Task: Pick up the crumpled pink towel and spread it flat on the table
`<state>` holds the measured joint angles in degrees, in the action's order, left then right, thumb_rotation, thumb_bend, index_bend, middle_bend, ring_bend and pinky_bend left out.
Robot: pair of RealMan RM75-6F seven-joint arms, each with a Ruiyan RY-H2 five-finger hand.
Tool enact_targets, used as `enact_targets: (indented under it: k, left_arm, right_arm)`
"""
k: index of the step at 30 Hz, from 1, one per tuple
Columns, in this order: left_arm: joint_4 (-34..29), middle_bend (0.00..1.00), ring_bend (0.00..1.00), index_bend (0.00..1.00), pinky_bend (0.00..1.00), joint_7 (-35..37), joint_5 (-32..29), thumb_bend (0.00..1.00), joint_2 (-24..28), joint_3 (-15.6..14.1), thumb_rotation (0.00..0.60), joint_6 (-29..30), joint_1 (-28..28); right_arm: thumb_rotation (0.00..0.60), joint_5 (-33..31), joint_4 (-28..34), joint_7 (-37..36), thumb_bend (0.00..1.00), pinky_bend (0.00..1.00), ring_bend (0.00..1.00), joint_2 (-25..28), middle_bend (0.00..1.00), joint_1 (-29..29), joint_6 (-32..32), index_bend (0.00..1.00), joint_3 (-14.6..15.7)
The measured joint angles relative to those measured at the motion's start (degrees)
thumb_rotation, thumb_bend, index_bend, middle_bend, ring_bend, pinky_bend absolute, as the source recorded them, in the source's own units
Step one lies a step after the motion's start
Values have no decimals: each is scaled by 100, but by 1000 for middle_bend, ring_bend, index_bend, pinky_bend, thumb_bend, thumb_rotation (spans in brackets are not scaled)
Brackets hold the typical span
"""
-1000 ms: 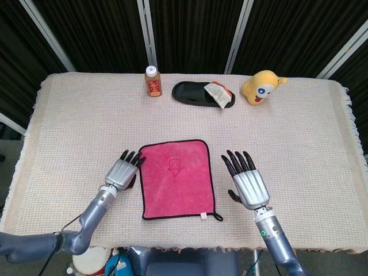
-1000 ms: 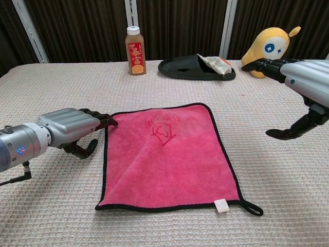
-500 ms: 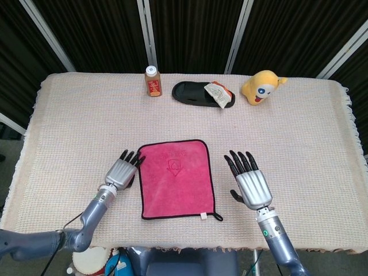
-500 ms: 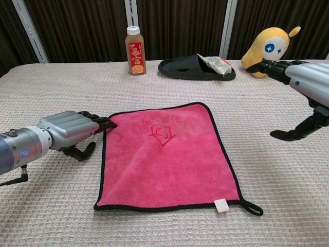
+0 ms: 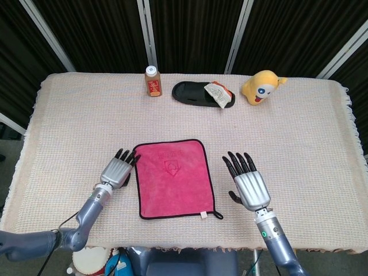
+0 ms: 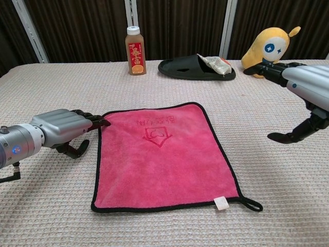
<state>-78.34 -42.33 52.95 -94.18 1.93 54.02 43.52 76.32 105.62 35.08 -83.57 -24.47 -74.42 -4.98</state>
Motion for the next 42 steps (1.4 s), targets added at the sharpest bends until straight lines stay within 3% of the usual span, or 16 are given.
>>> enact_targets:
  k: [7, 12, 20, 22, 32, 42]
  left_arm:
    - [-118, 0, 0, 0, 0, 525, 406, 527, 7, 122, 600, 153, -56]
    - [-228, 0, 0, 0, 0, 812, 747, 488, 34, 182, 600, 306, -97]
    - [-591, 0, 0, 0, 0, 1098, 927, 152, 165, 250, 600, 657, -284]
    - [-685, 0, 0, 0, 0, 1168, 1010, 115, 208, 234, 600, 819, -381]
    - [-1380, 0, 0, 0, 0, 1851, 1903, 47, 620, -50, 600, 2175, -1187]
    - [-1911, 0, 0, 0, 0, 2762, 2749, 17, 1392, -643, 600, 3704, -2477]
  right_arm:
    - [600, 4, -28, -2, 266, 0, 0, -18, 0, 18, -20, 0, -11]
    - [600, 8, -70, -1, 266, 0, 0, -5, 0, 25, -28, 0, -23]
    - [600, 74, -163, -285, 266, 0, 0, 125, 0, 138, -127, 0, 0]
    - [600, 113, -231, -402, 267, 0, 0, 173, 0, 188, -172, 0, 22]
    - [600, 373, -709, -1450, 266, 0, 0, 406, 0, 610, -525, 0, 247]
    - [600, 827, -1380, -2608, 265, 0, 0, 653, 0, 1283, -1086, 0, 687]
